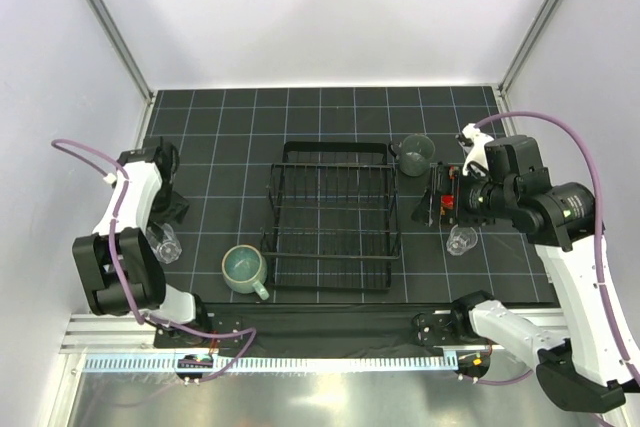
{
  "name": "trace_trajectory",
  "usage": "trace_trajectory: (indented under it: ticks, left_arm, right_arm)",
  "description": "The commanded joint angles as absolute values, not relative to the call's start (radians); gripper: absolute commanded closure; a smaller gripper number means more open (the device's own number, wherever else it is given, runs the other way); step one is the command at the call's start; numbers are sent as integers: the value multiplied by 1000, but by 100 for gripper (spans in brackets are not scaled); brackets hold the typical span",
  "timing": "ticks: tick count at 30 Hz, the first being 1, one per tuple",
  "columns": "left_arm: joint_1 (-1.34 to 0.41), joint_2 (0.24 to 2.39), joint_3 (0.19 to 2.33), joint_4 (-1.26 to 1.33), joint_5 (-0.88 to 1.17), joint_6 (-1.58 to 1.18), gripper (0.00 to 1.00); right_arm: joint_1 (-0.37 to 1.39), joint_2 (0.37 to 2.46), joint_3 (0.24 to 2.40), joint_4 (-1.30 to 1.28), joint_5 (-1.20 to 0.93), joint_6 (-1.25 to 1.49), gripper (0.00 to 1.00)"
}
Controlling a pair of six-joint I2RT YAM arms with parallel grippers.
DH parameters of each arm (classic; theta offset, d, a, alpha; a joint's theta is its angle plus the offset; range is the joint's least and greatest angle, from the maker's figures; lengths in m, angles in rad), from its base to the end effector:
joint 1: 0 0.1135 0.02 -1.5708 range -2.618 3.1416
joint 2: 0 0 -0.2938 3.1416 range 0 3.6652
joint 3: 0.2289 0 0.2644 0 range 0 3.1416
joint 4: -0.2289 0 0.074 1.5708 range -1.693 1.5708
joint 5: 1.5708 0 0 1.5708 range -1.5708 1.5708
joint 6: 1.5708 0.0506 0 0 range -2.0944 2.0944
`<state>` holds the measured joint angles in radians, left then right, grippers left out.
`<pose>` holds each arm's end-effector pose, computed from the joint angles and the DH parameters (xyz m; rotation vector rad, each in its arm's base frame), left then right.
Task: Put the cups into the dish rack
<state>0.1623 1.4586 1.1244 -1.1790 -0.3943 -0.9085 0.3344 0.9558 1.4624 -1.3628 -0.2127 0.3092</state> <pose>0.2505 0.0607 0.2571 -1.4947 2.4870 0.5092 0.1169 0.0519 0.4376 -0.1298 2.4732 0.5428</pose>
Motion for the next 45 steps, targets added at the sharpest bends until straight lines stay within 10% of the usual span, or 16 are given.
trace_trajectory:
  ticks: [1, 16, 23, 37, 45]
  left_arm:
    - [198, 1466, 1158, -1100, -426, -885, 36]
    - [225, 1609, 1149, -989, -403, -838, 60]
    - [224, 1611, 1152, -997, -385, -847, 99]
    - [210, 1263, 1413, -1092, -51, -1017, 100]
    - [193, 1040, 1463, -510, 369, -1170, 99]
  right_arm:
    - [337, 968, 1500, -1516, -213, 287, 0]
    - [339, 993, 1496, -1512, -178, 284, 0]
    - [337, 1002, 1512, -1514, -181, 288, 0]
    - [367, 1048, 1624, -1512, -264, 272, 0]
    - [387, 1118, 1782, -1497, -285, 301, 0]
